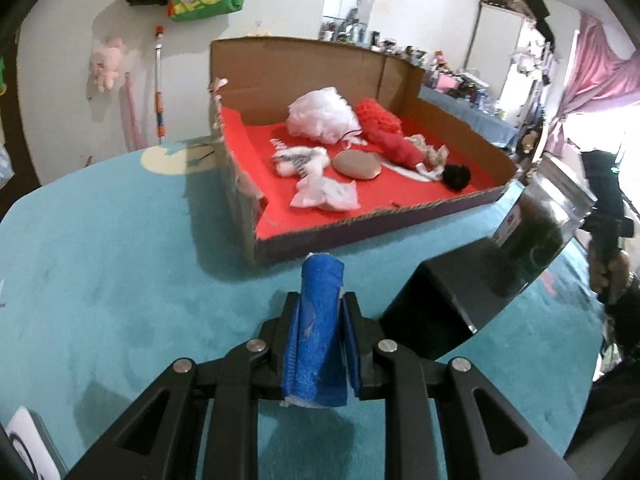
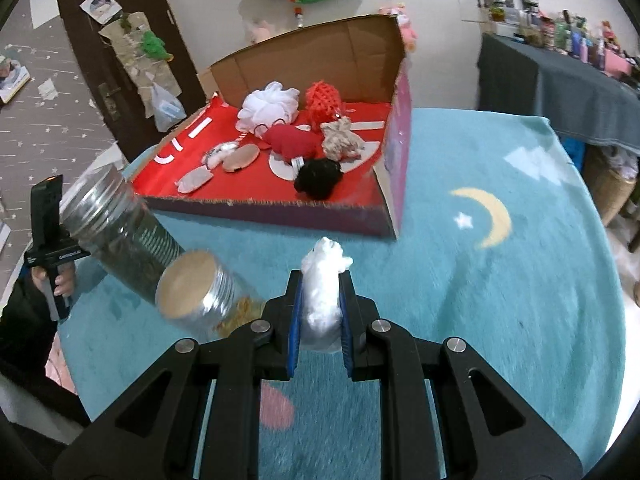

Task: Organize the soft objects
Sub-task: 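Lift the blue roll and white cloth and carry both toward the box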

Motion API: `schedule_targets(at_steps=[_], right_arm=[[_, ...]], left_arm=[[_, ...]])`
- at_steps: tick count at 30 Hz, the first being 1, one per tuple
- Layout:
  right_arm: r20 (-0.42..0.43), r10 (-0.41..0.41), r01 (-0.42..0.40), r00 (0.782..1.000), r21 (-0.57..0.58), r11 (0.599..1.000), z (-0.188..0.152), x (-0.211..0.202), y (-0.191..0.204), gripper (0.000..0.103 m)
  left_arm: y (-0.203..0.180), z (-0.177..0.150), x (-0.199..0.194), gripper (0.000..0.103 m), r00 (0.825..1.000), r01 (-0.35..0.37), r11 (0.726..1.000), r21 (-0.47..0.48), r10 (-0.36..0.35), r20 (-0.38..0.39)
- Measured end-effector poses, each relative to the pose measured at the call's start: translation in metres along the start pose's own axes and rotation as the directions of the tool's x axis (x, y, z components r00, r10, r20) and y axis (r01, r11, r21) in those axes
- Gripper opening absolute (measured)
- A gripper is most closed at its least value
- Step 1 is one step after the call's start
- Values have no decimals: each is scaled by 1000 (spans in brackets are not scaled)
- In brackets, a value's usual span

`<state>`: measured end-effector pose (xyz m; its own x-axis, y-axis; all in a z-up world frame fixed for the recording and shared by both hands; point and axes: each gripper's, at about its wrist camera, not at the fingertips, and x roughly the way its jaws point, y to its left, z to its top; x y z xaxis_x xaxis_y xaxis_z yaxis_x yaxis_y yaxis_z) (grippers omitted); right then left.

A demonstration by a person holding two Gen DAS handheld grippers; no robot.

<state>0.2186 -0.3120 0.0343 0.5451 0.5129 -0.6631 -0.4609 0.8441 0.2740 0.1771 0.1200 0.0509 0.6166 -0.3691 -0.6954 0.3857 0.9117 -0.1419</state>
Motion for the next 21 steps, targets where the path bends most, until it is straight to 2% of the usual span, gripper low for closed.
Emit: schedule_targets(at_steps=[7,14,21], right_arm=[[-3,74,-74,997,-23,997,18,4,0,15],[-14,88,-89,996,-106,990,46,9,15,15],[-88,124,-138,988,-184,973,82,37,38,16]], left_arm=[[-11,21,-6,21,999,32,996,82,-34,23],[-30,50,-1,21,997,65,985,160,-70,27],[-59,98,25,22,991,134,974,185,-129,-39]])
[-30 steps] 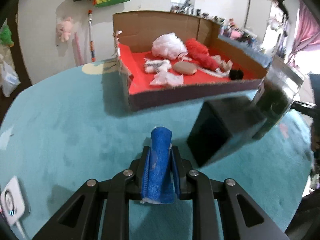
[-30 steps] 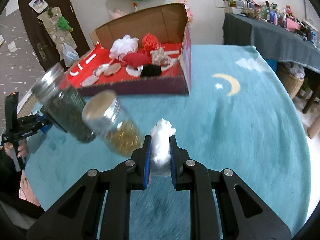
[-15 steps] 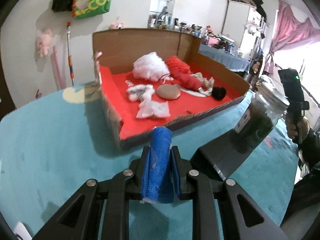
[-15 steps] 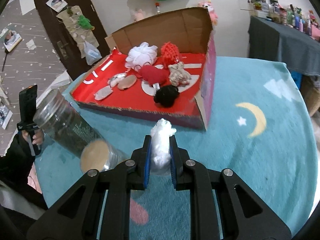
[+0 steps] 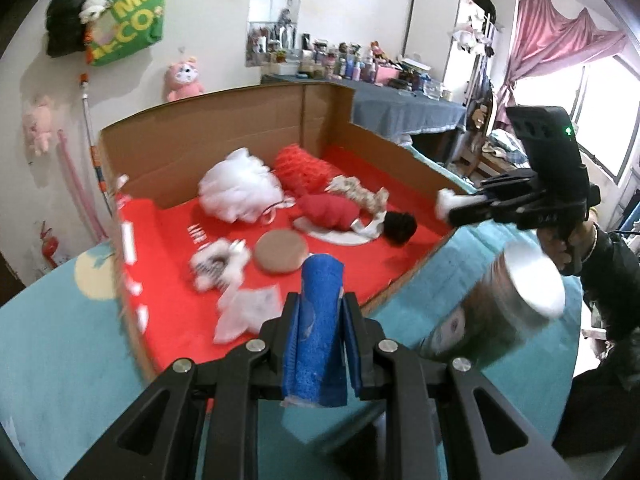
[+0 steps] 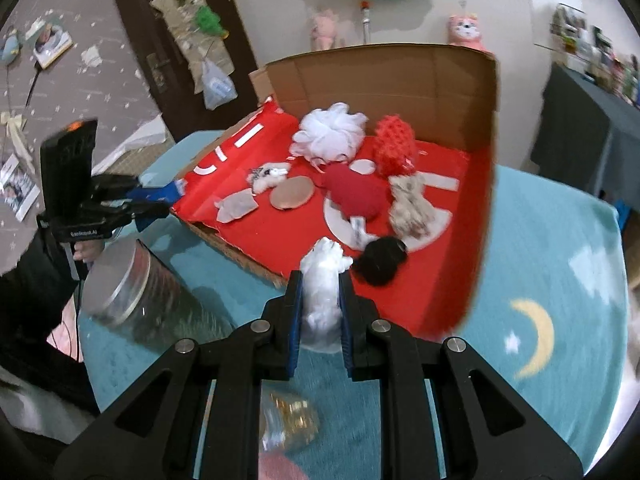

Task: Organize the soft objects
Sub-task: 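Lift the blue roll and white cloth and carry both toward the box, then lower the blue roll and white cloth into the box and open both tools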

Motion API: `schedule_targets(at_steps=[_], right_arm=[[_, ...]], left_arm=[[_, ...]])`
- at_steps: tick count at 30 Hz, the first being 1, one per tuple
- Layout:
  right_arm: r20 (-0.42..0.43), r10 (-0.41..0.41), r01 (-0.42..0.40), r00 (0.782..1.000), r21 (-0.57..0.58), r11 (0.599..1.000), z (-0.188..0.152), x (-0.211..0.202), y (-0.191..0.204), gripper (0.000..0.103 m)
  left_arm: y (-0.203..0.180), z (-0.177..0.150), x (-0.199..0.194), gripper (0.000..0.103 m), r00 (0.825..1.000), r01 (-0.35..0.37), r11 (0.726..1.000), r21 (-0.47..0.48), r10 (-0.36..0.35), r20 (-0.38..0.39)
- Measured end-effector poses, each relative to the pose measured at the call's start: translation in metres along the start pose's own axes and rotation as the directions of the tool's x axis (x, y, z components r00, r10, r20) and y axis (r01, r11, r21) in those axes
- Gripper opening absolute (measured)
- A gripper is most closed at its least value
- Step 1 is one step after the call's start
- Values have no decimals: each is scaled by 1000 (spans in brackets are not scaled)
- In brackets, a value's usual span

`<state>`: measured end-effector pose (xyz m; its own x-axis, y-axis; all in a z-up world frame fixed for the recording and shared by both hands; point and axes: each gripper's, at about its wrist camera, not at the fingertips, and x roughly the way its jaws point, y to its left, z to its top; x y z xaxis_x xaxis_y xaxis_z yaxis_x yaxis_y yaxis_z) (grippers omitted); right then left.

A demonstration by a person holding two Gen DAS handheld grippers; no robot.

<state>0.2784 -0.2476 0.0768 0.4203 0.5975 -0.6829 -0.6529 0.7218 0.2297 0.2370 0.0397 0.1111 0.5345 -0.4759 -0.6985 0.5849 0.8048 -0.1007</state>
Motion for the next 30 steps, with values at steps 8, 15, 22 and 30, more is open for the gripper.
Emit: schedule_targets(at_steps=[8,15,22,30], right_arm=[[-183,33,-39,983,-30,999,46,55,7,16],[-308,-3,-8,951,-36,999,57,94,-1,16],[-368,-18,12,930,-19,1000,60,112,-9,16],[-392,-28,17,919,-31,999,61,119,-9,17]], left_arm=[[-12,41,63,22,979,-6,999,-31,0,-202],[-9,52,99,23,953,-34,999,-17,27,-302],[-8,54,119,23,938,-56,998,-18,47,-344],[-7,52,125,29,934,-64,998,-22,53,-353]])
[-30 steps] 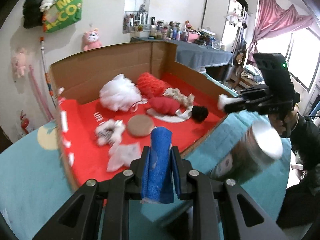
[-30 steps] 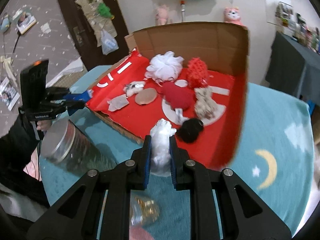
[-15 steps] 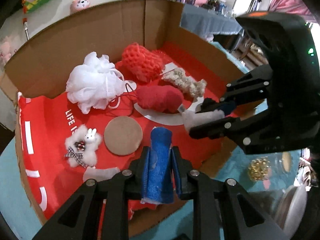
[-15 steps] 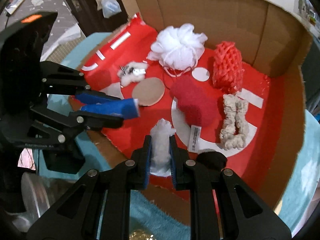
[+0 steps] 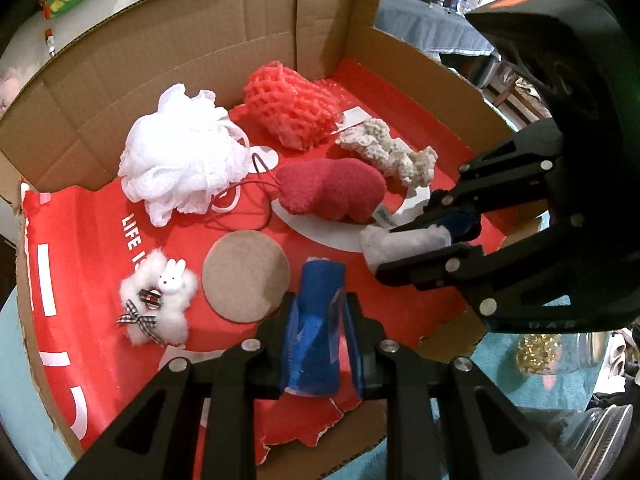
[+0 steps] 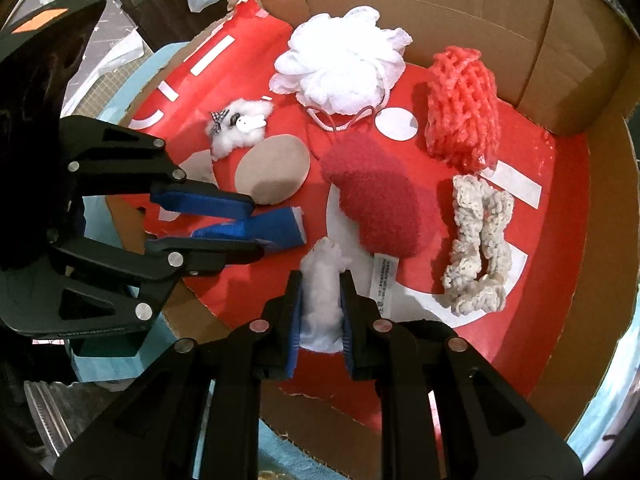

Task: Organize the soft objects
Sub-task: 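Lower the blue roll and white cloth into the box and open both tools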

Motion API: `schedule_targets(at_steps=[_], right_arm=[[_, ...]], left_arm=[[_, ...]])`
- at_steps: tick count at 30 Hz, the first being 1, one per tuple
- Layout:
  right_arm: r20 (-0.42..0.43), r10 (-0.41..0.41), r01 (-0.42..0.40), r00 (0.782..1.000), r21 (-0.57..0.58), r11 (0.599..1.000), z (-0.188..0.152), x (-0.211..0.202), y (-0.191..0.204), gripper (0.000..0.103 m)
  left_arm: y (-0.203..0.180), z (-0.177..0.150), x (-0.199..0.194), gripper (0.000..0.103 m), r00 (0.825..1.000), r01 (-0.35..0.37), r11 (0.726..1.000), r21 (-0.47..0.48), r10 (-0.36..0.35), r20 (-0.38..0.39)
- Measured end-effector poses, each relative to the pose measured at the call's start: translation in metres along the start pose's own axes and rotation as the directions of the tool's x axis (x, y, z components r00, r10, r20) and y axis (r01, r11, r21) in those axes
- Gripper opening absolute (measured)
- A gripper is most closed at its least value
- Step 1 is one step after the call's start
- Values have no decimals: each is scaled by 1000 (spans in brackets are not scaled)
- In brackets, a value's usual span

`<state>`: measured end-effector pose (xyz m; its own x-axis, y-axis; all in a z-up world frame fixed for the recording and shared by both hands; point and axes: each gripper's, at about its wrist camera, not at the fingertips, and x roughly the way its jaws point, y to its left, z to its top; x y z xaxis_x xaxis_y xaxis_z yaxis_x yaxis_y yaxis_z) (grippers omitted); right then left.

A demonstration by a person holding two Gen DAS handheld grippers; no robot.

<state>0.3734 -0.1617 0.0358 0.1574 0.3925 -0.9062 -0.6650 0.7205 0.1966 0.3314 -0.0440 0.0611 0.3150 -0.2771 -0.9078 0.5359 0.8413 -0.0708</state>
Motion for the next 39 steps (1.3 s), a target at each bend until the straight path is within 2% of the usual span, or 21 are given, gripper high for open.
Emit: schedule_targets(at_steps=[2,8,10,14,16,21,24,26,29,31,34,38,39], right_arm=[[0,-11,11,1000,-3,1000,-1,0,0,17],[8,-19,19,1000,5,1000,0,-1,1,18],[13,-21,21,1000,10,1000,-2,-3,0,20],[17,-29,29,999,12,999,-3,-4,0,21],[13,-40,40,999,15,999,-3,-4,2,21],[18,-63,63,998,20,998,-3,-6,5,22],[23,-78,77,997,30,997,-3,-9,5,32],[42,-88,86,995,37,996,-3,-12,6,65],[69,-104,100,992,56,993,-5,-20,6,66],[83,-123,116,989,85,990,-6,-28,5,66],[101,-164,150,981,133,980,-11,-41,6,66],[113,-191,159,975,239,958,-21,-55,4,74],[111,-204,169,973,266,949,-24,-58,4,74]], left_arm=[[0,1,0,36,1000,6,1000,-3,-6,6],[0,-5,-7,41,1000,4,1000,-11,-4,29],[1,-9,-12,47,999,5,1000,-13,-5,41],[1,-14,-21,50,998,-1,1000,-20,2,64],[-1,-17,-26,57,997,-3,1000,-27,5,75],[-3,-20,-35,62,995,-13,999,-30,16,101],[-4,-21,-43,66,993,-24,999,-37,28,116],[1,-23,-50,67,992,-32,998,-58,39,124],[6,-22,-57,69,989,-41,993,-108,56,135],[9,-22,-61,79,986,-52,988,-146,74,147],[12,-26,-70,90,980,-72,974,-217,109,163],[11,-30,-72,93,970,-117,956,-269,168,176],[11,-32,-72,97,967,-132,951,-279,186,175]])
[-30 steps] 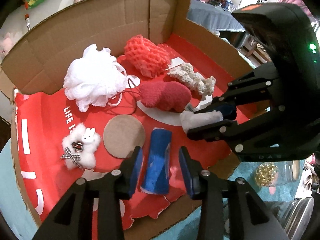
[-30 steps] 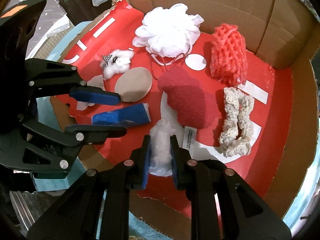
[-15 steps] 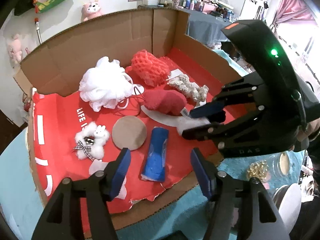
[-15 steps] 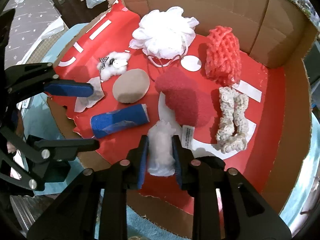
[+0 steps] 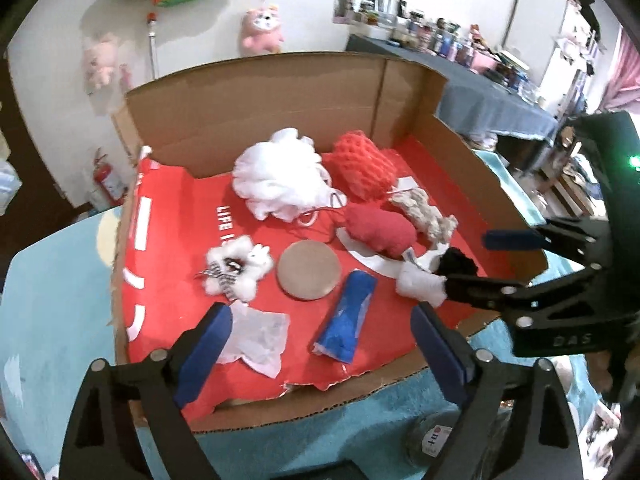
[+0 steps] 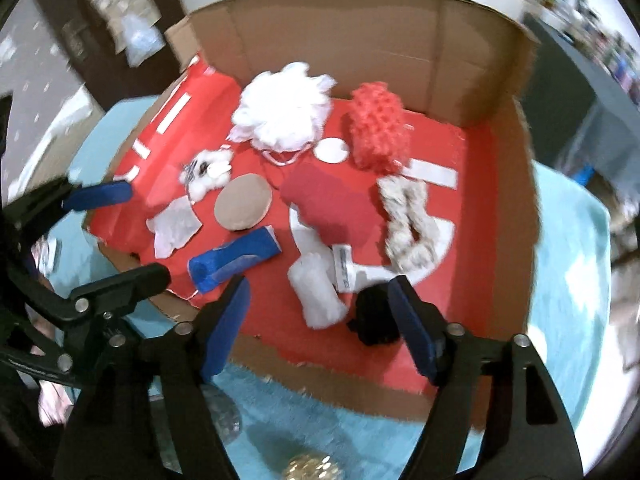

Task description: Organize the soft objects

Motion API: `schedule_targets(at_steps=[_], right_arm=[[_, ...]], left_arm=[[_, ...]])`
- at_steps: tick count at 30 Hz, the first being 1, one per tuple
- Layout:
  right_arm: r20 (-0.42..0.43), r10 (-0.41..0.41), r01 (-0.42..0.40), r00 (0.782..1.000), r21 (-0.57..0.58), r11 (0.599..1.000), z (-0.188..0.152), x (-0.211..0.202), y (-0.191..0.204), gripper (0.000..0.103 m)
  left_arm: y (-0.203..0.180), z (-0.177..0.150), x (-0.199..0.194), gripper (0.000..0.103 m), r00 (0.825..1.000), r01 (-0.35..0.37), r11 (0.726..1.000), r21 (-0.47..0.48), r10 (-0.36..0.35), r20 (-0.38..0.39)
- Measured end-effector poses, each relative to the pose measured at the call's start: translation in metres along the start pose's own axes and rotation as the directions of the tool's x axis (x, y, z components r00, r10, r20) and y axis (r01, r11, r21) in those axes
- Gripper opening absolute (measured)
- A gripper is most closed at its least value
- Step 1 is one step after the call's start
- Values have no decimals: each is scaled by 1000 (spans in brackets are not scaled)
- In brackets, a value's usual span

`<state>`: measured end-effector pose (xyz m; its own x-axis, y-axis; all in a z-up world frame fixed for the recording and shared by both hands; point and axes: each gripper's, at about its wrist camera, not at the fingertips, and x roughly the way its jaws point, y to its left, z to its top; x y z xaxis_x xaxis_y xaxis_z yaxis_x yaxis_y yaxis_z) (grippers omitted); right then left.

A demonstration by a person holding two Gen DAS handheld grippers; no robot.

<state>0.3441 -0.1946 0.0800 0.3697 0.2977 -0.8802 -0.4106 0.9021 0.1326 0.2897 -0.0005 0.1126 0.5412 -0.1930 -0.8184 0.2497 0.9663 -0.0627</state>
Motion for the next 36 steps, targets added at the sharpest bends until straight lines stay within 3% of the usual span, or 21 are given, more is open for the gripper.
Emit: schedule_targets(at_steps=[4,10,36], right_arm=[[17,-19,17,1000,71,997,-13,-10,-6,74],[24,-24,21,999,121,992,-23,-10,-7,74],[-9,-89,89,996,145,985,-30,11,-10,74]], left_arm=[[5,-6,3,100,998,-64,996,-65,64,13],[13,-12,15,101,997,-80,984,-157,75,-36],[11,-20,36,102,990,-120,979,-165,107,-88]])
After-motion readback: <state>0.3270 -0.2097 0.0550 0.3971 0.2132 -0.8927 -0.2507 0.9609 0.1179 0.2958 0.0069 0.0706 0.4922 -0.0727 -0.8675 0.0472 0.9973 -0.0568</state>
